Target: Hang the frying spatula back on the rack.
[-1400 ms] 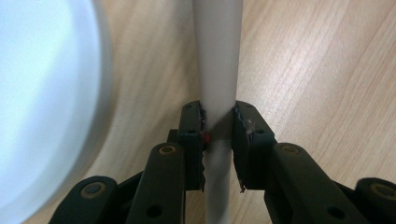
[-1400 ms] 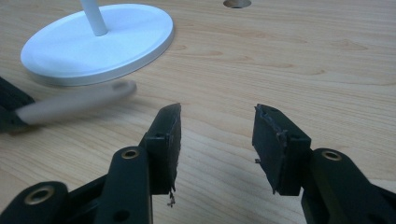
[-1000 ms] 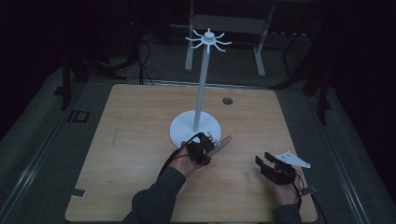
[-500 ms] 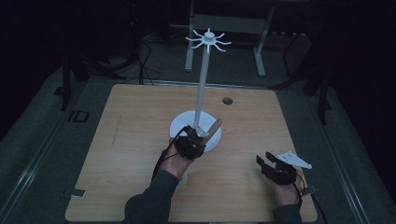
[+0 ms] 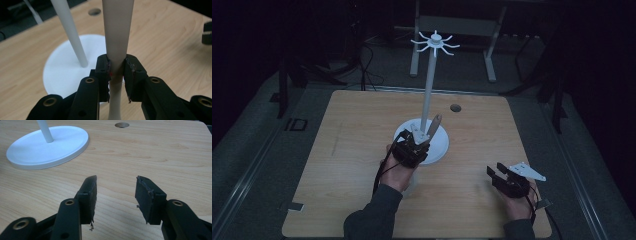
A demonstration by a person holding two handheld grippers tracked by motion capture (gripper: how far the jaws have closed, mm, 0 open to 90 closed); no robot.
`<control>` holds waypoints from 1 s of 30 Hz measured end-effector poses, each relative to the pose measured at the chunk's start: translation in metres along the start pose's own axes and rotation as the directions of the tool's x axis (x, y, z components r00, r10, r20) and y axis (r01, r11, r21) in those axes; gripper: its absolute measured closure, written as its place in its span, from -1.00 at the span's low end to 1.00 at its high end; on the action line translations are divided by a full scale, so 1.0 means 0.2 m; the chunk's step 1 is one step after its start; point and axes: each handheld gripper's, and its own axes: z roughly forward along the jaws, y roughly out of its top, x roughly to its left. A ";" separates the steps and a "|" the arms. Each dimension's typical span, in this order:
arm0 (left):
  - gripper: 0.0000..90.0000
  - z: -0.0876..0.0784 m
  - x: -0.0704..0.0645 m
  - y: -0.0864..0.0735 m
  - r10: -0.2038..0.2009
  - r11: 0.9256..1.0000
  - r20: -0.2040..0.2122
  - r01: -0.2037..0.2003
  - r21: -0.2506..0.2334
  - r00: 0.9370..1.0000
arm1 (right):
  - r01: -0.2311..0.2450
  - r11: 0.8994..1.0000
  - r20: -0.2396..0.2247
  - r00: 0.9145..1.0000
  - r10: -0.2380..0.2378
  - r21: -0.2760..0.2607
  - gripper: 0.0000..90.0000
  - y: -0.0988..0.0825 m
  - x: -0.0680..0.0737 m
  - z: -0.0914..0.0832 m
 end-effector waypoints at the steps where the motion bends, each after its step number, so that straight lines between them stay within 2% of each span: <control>1: 0.66 -0.01 0.00 0.00 0.001 1.000 -0.012 -0.001 -0.013 1.000 | 0.000 1.000 0.001 1.000 0.000 0.000 0.15 0.00 0.00 0.00; 2: 0.66 -0.01 0.00 0.00 0.001 1.000 -0.012 -0.001 -0.013 1.000 | 0.000 1.000 0.001 1.000 0.000 0.000 0.15 0.00 0.00 0.00; 3: 0.66 -0.03 -0.01 0.01 -0.002 0.999 -0.035 0.001 -0.042 0.999 | 0.002 1.000 0.000 1.000 -0.002 0.001 0.15 0.00 0.00 0.00; 5: 0.66 -0.04 0.00 0.02 -0.010 0.998 -0.047 0.007 -0.062 0.999 | 0.002 1.000 0.000 1.000 -0.002 0.003 0.15 0.00 0.00 0.00; 14: 0.66 -0.05 0.01 0.05 -0.050 0.992 -0.074 0.041 -0.116 0.996 | 0.005 1.000 0.000 1.000 -0.005 0.005 0.15 0.00 0.01 0.00; 18: 0.66 -0.06 0.01 0.06 -0.070 0.987 -0.086 0.057 -0.148 0.994 | 0.005 1.000 0.002 1.000 -0.005 0.003 0.15 0.00 0.00 0.00; 30: 0.66 -0.07 0.02 0.10 -0.086 0.982 -0.097 0.068 -0.175 0.992 | 0.005 1.000 0.003 1.000 -0.005 0.003 0.15 0.00 0.00 0.00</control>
